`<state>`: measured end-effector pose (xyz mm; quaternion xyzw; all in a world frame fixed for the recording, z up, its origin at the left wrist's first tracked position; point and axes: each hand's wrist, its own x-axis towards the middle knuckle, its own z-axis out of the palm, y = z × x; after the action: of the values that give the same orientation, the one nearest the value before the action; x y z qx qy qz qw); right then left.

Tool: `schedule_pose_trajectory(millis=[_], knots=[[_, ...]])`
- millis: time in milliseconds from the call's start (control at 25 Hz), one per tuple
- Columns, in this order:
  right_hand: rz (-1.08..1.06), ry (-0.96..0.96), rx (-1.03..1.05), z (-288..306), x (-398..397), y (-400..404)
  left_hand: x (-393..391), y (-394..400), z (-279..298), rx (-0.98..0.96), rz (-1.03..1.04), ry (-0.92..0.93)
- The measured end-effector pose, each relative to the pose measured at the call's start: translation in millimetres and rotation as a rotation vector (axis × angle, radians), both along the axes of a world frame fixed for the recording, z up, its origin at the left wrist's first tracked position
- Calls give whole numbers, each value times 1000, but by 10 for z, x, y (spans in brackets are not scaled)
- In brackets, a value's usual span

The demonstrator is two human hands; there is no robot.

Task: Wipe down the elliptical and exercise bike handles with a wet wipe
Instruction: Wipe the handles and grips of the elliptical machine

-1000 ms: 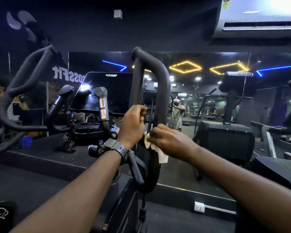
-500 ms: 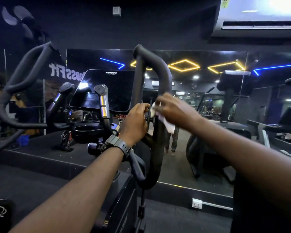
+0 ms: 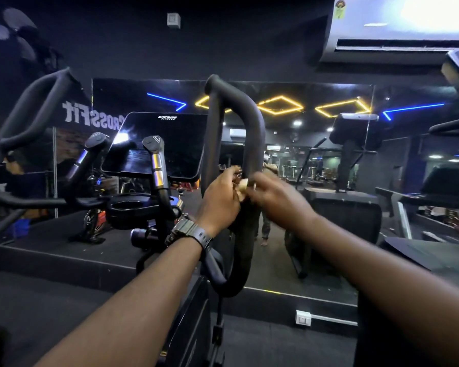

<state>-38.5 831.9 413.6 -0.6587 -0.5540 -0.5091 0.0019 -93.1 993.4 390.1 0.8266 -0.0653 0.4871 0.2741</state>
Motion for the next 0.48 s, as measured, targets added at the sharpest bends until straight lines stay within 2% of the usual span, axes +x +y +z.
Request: schedule_pose_trajectory(millis=[40,120,200,280,320,400,480], knots=[[30,-20,-81,-266,-27,-38,4,-8,-19,-41,-3,15],[36,19,-136,-177,-10,-71,17,-31,-63,-146,-25,12],[-14,30,85,330,60,51,48,-55,-85,-271,-62,0],[-14,78,273,452,85,94,93,-58,-108,-338,-61,19],[2,103,291,259,87,93,90,-59,-117,-343,-42,33],[47,146,175,-416,-34,56,67,-63,-141,-345,-31,69],[62,201,111,-615,-126,-21,33,-78,-141,-337,-35,84]])
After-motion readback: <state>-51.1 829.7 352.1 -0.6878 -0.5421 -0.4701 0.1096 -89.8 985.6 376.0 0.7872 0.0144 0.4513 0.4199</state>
